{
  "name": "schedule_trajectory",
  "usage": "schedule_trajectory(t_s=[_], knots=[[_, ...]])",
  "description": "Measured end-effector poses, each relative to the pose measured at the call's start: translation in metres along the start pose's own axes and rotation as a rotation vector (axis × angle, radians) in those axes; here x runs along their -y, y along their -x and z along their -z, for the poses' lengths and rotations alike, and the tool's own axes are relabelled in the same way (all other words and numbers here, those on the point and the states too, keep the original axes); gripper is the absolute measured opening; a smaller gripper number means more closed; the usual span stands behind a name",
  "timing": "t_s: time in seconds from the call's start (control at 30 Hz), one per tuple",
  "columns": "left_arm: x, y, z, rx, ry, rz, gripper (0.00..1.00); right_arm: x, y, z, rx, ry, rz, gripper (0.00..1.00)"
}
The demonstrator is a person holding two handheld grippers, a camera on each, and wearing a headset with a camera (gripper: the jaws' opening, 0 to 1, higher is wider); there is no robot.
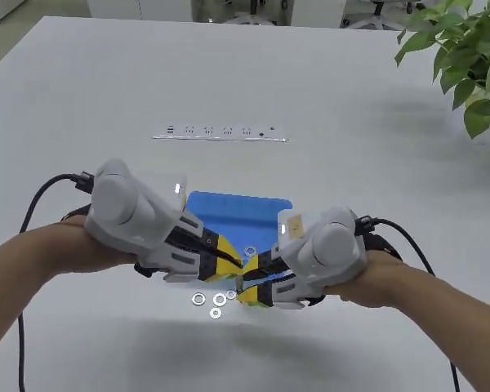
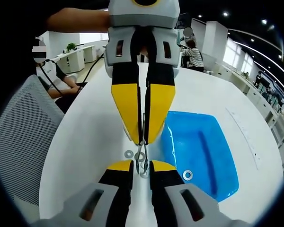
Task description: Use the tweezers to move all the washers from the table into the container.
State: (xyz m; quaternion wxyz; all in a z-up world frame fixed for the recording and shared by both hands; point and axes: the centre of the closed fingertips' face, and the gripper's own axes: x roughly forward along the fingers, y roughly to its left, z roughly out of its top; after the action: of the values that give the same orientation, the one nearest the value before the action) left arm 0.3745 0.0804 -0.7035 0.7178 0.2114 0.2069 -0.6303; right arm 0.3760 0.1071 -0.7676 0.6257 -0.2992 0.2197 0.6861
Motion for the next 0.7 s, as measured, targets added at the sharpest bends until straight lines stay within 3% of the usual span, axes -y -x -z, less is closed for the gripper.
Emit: schedule_trajectory(t_s=[0.7], knots=[[0.0012, -0.0023, -0.0019, -0.001, -0.006, -0.005, 0.06, -0.0018, -0.0012, 0.0034, -0.044, -0.019, 0.012, 0.08]])
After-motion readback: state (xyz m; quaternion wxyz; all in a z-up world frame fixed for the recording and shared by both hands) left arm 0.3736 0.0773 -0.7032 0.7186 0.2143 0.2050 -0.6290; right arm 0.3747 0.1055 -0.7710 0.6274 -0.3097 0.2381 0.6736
